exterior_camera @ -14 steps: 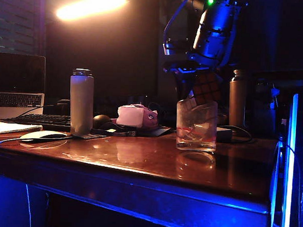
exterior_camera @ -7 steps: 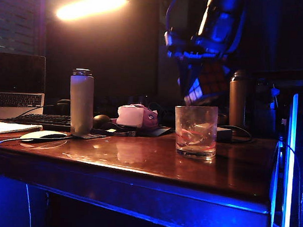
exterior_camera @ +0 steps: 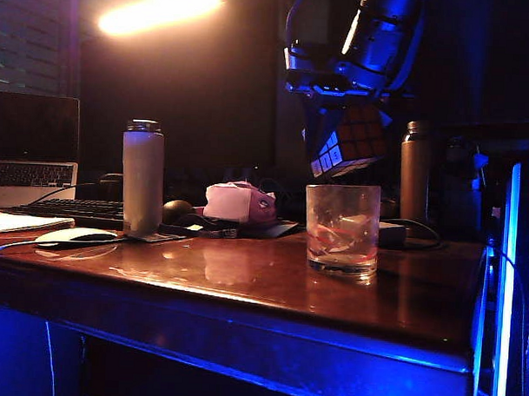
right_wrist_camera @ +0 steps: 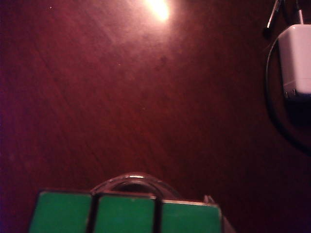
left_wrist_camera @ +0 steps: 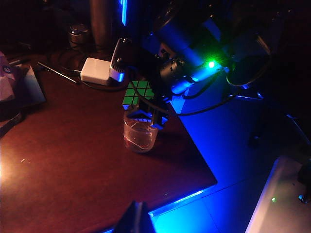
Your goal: Stack the Rubik's Cube on top of the glass cup.
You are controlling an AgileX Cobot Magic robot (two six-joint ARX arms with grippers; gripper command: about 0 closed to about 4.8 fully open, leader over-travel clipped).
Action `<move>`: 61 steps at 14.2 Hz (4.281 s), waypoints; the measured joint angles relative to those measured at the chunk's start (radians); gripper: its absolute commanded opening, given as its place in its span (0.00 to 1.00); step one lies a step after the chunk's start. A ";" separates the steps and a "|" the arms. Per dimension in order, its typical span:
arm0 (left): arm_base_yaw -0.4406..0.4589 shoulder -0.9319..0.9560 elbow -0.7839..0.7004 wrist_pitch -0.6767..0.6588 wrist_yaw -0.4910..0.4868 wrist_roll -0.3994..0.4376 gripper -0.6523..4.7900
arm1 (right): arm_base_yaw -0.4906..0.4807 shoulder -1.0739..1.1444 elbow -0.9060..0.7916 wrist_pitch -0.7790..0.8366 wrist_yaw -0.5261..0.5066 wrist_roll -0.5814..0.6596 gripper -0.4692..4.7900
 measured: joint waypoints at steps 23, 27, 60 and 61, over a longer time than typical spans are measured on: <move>0.000 -0.023 0.000 0.001 0.000 0.000 0.11 | 0.000 -0.219 0.001 0.049 -0.022 -0.003 0.09; 0.000 -0.195 -0.004 -0.058 -0.182 -0.002 0.12 | 0.000 -0.475 0.003 0.031 0.150 0.004 0.09; 0.000 -0.795 -1.463 0.898 -0.682 -0.215 0.13 | 0.000 -1.506 -1.419 0.432 0.193 0.132 0.09; 0.000 -0.795 -1.463 0.893 -0.683 -0.210 0.13 | 0.000 -1.506 -1.426 0.446 0.193 0.135 0.09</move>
